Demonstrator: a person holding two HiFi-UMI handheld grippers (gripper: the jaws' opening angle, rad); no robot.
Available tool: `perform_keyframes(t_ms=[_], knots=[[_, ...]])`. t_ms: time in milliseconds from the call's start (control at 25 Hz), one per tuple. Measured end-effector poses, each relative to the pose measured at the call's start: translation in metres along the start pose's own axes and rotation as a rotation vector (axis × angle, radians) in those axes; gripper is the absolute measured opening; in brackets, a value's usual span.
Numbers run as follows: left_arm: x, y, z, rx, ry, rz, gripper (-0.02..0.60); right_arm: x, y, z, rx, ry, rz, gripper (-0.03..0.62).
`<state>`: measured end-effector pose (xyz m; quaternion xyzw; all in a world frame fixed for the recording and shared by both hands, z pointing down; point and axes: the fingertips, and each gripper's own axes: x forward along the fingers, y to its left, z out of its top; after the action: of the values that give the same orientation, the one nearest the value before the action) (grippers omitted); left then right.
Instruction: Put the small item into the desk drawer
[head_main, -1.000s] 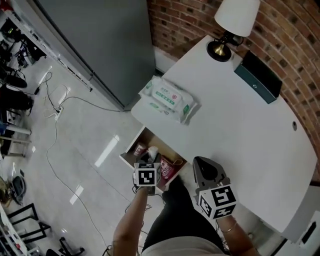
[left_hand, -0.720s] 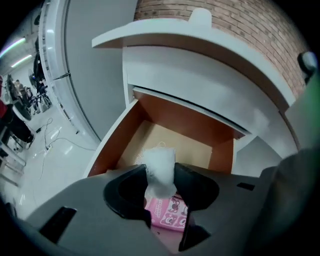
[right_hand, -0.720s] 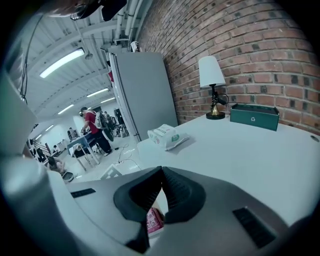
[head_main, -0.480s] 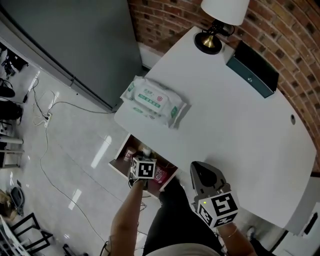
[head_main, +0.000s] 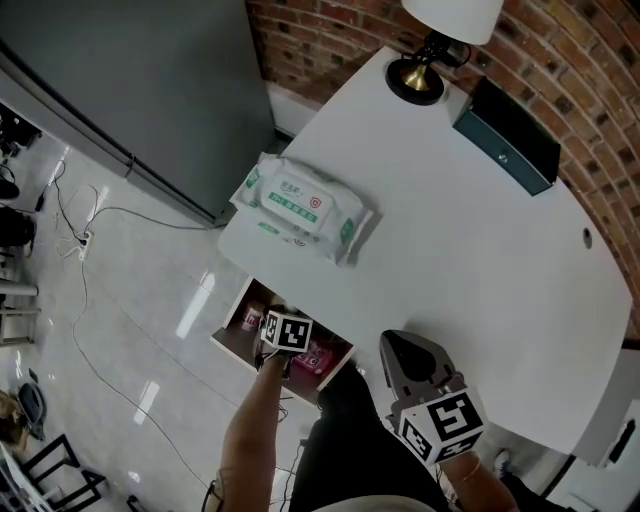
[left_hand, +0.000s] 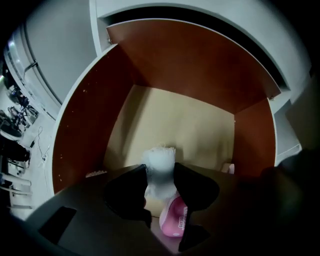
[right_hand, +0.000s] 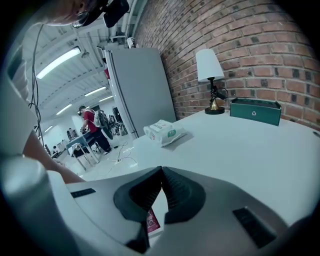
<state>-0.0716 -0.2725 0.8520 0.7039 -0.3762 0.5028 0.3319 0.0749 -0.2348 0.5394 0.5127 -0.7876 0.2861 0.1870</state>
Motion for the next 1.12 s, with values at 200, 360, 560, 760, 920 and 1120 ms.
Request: perform_keyframes(t_ms=[200, 360, 560, 760, 920, 1120], knots=[[0.013, 0.001, -0.004, 0.039, 0.036, -0.023, 0.184, 0.007, 0.004, -0.001, -0.013, 0.012, 0.0, 0.008], [0.016, 0.001, -0.004, 0.051, 0.041, -0.048, 0.187, 0.01, 0.011, -0.004, -0.024, 0.018, 0.004, 0.008], [0.014, 0.0, -0.004, 0.045, 0.034, -0.053, 0.195, 0.01, 0.015, -0.007, -0.026, 0.019, 0.009, 0.008], [-0.013, 0.004, 0.002, 0.0, -0.032, -0.037, 0.244, 0.0, 0.017, -0.007, -0.042, 0.015, -0.003, 0.008], [-0.058, 0.007, 0.013, -0.054, -0.146, -0.024, 0.25, -0.01, 0.021, -0.008, -0.038, 0.013, -0.009, 0.008], [-0.121, 0.008, 0.023, -0.109, -0.293, 0.003, 0.226, -0.024, 0.031, -0.002, -0.049, -0.01, 0.0, 0.008]])
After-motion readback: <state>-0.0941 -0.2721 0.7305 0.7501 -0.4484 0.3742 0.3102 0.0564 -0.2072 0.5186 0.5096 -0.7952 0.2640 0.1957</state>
